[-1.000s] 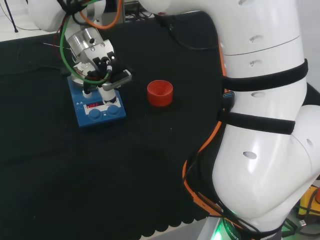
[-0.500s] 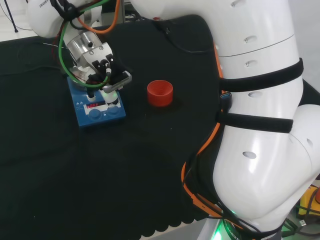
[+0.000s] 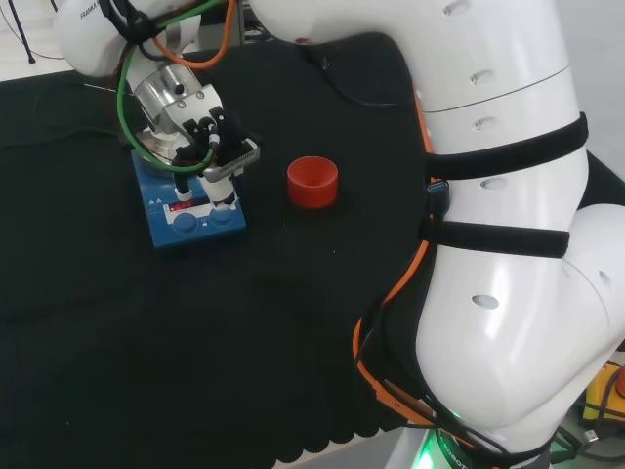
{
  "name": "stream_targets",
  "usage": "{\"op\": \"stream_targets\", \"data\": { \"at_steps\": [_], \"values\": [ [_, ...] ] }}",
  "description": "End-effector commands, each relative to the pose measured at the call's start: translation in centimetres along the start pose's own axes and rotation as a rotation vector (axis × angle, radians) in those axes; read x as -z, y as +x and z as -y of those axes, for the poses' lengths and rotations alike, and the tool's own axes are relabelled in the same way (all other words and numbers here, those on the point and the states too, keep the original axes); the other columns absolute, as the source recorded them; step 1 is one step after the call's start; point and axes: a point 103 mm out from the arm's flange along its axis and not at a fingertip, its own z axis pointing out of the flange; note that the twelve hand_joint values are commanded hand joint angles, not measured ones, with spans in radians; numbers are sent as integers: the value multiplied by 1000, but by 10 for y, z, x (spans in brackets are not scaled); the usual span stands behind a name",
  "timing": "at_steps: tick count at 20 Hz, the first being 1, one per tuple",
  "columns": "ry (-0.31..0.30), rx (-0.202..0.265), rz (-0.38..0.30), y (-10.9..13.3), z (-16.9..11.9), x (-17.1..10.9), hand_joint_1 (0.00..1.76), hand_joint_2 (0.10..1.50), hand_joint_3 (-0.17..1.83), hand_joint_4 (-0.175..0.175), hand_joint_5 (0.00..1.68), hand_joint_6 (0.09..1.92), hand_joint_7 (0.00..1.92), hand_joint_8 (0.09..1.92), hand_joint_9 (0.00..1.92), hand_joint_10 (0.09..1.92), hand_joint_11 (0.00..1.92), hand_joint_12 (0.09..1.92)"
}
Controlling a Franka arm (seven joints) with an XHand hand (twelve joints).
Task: Turn on the heater.
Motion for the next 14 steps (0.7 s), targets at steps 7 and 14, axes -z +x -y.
{"op": "stream_targets", "data": {
  "at_steps": [7,14],
  "values": [
    [13,8,-7,-1,-8,-6,1570,530,1273,-6,335,124,1781,1920,1920,1789,1828,1617],
    [20,10,0,1,-12,-11,1568,529,1276,-6,349,124,1781,1920,1920,1785,1826,1614]
  ]
}}
